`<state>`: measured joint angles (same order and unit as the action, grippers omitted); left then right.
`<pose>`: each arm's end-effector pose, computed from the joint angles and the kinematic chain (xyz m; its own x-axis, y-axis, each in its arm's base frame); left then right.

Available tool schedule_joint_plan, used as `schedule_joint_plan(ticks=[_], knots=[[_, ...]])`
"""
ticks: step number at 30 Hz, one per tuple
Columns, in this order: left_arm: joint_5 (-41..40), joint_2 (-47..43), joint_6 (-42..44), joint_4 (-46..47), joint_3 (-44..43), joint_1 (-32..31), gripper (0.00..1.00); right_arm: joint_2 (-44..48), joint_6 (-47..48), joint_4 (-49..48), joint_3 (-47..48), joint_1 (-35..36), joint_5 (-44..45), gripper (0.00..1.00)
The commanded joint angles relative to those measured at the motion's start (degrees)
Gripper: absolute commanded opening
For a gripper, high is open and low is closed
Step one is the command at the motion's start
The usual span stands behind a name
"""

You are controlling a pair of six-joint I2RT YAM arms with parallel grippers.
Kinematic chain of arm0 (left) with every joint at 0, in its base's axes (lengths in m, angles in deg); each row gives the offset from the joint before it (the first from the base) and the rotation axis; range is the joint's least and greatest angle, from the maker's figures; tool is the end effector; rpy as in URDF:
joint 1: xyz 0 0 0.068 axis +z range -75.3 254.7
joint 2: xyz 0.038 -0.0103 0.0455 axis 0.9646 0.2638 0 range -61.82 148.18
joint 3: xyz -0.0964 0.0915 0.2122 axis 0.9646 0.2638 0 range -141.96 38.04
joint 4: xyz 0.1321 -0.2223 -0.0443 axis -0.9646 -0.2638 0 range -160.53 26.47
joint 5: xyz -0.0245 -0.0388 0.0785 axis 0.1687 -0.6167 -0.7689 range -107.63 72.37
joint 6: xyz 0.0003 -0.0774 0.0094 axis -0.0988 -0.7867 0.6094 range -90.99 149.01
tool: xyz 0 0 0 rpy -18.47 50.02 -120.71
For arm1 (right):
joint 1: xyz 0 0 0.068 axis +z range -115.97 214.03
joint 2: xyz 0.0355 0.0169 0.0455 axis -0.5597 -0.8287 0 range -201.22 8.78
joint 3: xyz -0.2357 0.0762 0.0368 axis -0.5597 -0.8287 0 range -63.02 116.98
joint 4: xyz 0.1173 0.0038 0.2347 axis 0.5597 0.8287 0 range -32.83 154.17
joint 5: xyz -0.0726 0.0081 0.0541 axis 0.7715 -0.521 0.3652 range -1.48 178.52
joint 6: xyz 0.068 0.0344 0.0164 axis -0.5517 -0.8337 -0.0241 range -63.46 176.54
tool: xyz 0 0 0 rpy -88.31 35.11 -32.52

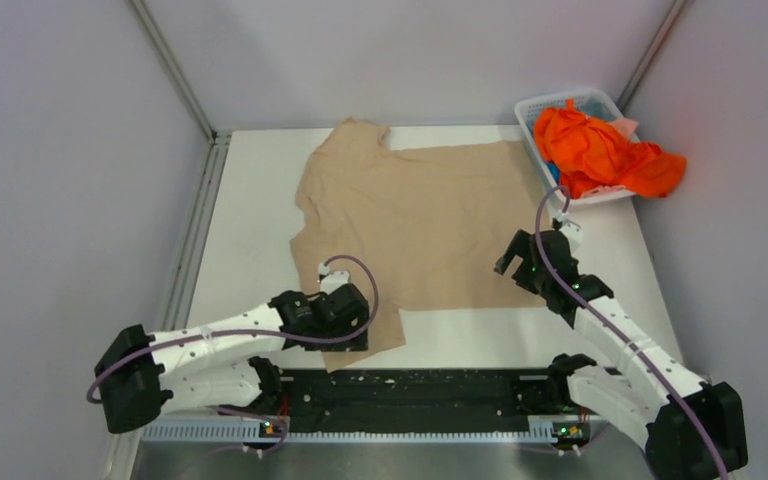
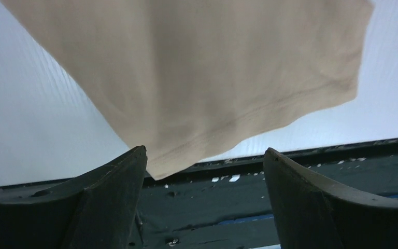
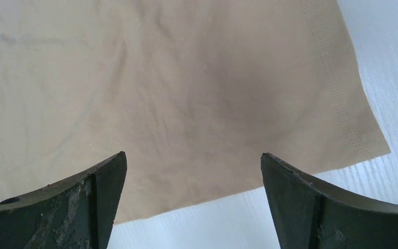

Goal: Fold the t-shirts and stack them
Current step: Flatten out the tshirt, then grab the side of the flattened tshirt closest away from the robot with both arms

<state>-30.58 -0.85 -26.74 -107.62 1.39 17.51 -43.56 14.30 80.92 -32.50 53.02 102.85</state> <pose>0.1226 -0.1626 0.1482 -0.9237 -0.0539 -0.3794 0.0195 0.9822 -0.1868 0.2139 0.0561 0.1695 -0.6015 0.4820 -0.6371 0.3420 0.8761 0.3399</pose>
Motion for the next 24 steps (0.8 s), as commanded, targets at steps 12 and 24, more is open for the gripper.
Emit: schedule_joint_plan(ticks=[12, 24], knots=[[-2.65, 7.93, -12.62, 1.72, 6.09, -4.77, 0.65, 3.48, -0.81, 1.43, -1.36, -0.19, 4.17, 0.98], [-10.82, 14.76, -13.32, 3.65, 5.01, -4.7, 0.0, 4.28, -4.11, 6.98, -2.64, -7.53, 11.95, 0.96]])
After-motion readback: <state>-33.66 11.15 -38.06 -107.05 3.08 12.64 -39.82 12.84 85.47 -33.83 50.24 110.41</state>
